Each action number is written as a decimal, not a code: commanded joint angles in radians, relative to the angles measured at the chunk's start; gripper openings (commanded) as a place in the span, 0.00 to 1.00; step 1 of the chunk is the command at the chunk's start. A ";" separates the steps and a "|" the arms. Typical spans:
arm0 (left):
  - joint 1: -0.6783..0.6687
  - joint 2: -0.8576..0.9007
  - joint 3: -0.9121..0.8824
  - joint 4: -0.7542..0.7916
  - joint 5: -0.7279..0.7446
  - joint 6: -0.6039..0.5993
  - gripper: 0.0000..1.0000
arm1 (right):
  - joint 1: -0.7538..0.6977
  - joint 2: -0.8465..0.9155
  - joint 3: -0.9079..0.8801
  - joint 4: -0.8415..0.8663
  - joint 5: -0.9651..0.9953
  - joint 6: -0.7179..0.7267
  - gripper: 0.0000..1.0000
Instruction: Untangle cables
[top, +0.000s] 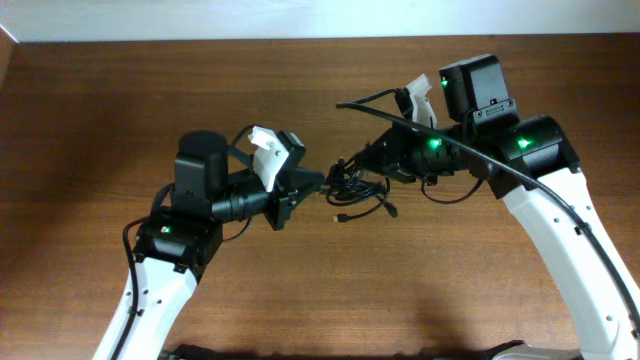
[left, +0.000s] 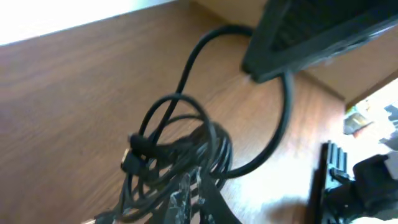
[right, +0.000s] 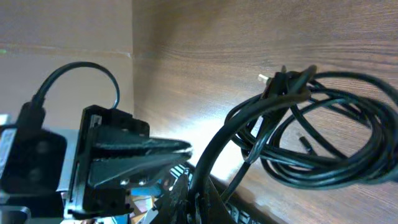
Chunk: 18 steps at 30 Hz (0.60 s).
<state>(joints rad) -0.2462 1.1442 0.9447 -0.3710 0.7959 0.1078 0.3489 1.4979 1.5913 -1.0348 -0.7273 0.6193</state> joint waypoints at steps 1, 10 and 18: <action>0.002 -0.013 0.018 -0.066 -0.152 0.013 0.16 | -0.004 -0.005 0.002 0.022 -0.065 -0.021 0.04; 0.002 -0.013 0.018 -0.184 -0.113 0.374 0.35 | -0.004 -0.005 0.002 0.083 -0.171 -0.009 0.04; 0.002 -0.013 0.018 -0.131 -0.217 0.385 0.51 | -0.004 -0.005 0.002 0.094 -0.277 -0.010 0.04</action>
<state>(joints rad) -0.2462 1.1442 0.9463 -0.5179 0.5987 0.4713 0.3489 1.4979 1.5906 -0.9493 -0.9443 0.6209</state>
